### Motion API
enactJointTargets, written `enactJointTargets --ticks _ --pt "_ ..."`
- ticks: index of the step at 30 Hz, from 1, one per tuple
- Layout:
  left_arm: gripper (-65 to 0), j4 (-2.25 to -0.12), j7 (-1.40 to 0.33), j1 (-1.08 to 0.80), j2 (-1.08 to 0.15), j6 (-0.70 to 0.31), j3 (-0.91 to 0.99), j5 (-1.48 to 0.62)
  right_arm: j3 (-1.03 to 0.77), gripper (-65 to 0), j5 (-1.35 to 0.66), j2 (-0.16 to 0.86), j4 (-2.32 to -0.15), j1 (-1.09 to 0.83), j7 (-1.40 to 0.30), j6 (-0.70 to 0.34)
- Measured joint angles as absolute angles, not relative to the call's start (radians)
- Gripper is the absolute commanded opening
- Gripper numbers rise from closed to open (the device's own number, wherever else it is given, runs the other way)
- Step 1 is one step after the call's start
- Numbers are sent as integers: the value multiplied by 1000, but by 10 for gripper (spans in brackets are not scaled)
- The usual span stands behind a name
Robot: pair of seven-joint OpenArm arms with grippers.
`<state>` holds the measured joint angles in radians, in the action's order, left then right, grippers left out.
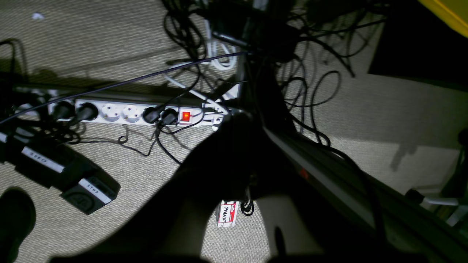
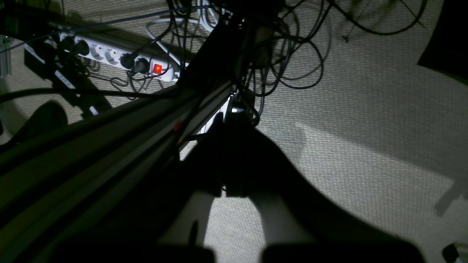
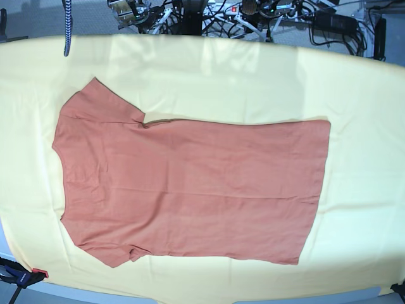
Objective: Fold the T-shirt properly
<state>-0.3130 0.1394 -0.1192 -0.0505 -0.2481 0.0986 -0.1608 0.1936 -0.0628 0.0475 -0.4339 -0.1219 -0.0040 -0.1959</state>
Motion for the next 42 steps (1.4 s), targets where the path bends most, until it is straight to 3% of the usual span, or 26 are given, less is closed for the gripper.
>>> enactJointTargets --ticks 20,24,32,34,42 --pt "-650 -340 137 -119 -51 -252 99 -160 194 -650 -63 47 -434 -121 12 -195" --pt "-650 -358 16 -123 -53 -251 99 -113 194 -650 -2 47 -435 -121 -11 -195" --pt "-650 -565 -72 -284 -79 -234 97 -130 193 -650 53 59 -471 -215 -75 -196" --pt "-650 -626 -96 -344 -103 -214 98 -167 193 -650 57 73 -508 -270 -83 -240" --pt "-650 -948 -217 -600 -214 -212 99 -293 193 -650 9 125 -863 -552 -224 -360"
